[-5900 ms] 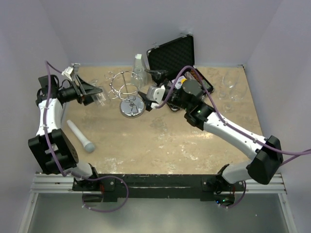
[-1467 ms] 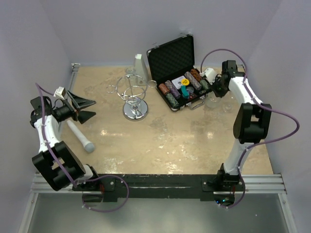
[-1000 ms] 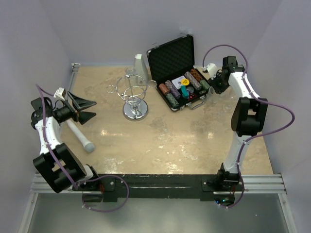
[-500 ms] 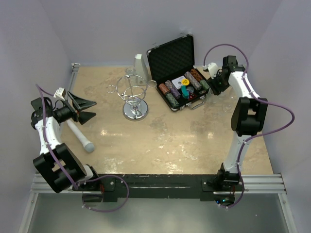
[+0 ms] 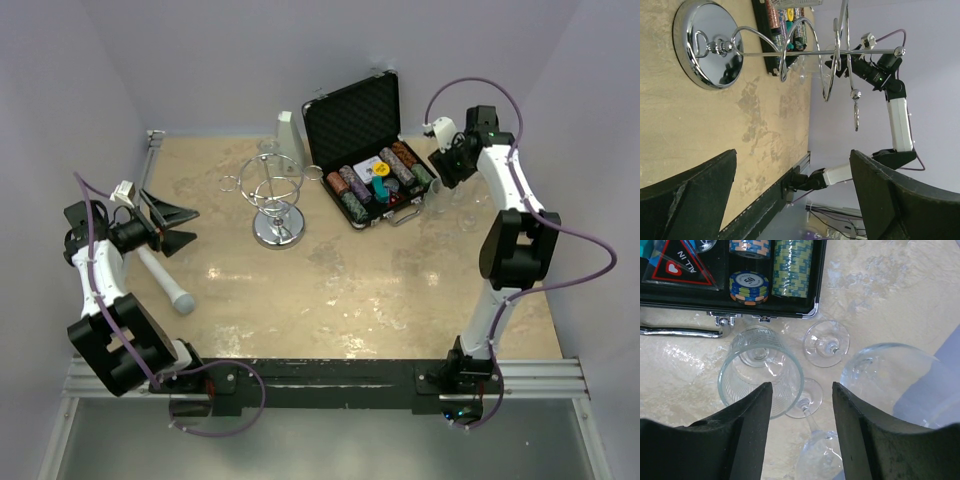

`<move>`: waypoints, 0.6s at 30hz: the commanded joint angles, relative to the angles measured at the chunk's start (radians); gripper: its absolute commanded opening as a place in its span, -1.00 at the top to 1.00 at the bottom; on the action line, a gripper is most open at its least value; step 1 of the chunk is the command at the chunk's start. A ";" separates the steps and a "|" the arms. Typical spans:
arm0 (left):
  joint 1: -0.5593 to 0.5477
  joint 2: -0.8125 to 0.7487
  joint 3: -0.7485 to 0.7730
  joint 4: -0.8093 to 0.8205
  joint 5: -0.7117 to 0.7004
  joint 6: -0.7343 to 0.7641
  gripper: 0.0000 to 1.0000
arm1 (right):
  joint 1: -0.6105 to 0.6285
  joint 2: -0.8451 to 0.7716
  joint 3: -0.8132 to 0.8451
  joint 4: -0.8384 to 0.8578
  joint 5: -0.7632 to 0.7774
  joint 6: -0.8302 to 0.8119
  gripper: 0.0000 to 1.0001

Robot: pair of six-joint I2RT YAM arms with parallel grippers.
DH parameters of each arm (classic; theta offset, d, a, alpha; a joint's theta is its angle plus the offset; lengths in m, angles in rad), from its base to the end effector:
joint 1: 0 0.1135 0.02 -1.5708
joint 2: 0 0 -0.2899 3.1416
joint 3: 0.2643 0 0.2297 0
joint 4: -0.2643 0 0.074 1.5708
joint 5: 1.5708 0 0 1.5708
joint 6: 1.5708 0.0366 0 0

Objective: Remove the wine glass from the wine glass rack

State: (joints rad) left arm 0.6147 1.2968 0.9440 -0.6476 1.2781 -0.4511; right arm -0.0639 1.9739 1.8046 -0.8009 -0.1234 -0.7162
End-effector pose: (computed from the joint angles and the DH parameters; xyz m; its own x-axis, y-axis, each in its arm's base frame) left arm 0.1967 0.0960 0.3011 -0.7304 -0.6696 -0.1346 -0.0694 0.2689 -0.9607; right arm 0.4242 -0.0226 0.3109 -0.6171 -0.6134 -0.4930 -0.5451 0.7850 -0.2944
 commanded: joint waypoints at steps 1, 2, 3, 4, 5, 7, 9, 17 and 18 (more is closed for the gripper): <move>0.002 0.015 0.032 0.002 -0.016 0.051 -1.00 | -0.002 -0.069 0.053 -0.020 -0.024 0.037 -0.11; 0.002 0.021 0.041 0.005 -0.020 0.057 -1.00 | -0.002 -0.072 0.061 -0.024 -0.027 0.044 -0.11; 0.000 0.030 0.051 0.005 -0.026 0.064 -1.00 | -0.002 -0.076 0.068 -0.030 -0.030 0.052 -0.11; 0.000 0.042 0.062 0.005 -0.036 0.074 -1.00 | -0.002 -0.082 0.078 -0.035 -0.035 0.060 -0.12; 0.000 0.056 0.076 0.008 -0.042 0.083 -1.00 | -0.002 -0.086 0.087 -0.037 -0.039 0.070 -0.12; 0.000 0.099 0.116 0.014 -0.051 0.106 -1.00 | -0.002 -0.093 0.119 -0.041 -0.044 0.101 -0.15; 0.000 0.142 0.168 0.017 -0.084 0.127 -1.00 | -0.001 -0.098 0.162 -0.038 -0.058 0.144 -0.18; -0.004 0.335 0.409 0.104 -0.181 0.171 -1.00 | 0.010 -0.185 0.243 0.074 -0.235 0.282 -0.24; -0.007 0.346 0.429 0.141 -0.189 0.160 -1.00 | 0.010 -0.207 0.237 0.107 -0.257 0.291 -0.42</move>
State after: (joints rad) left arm 0.6144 1.6043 1.2659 -0.6292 1.1259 -0.3088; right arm -0.0620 1.8801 1.9781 -0.8097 -0.2428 -0.5053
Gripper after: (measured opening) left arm 0.996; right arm 0.613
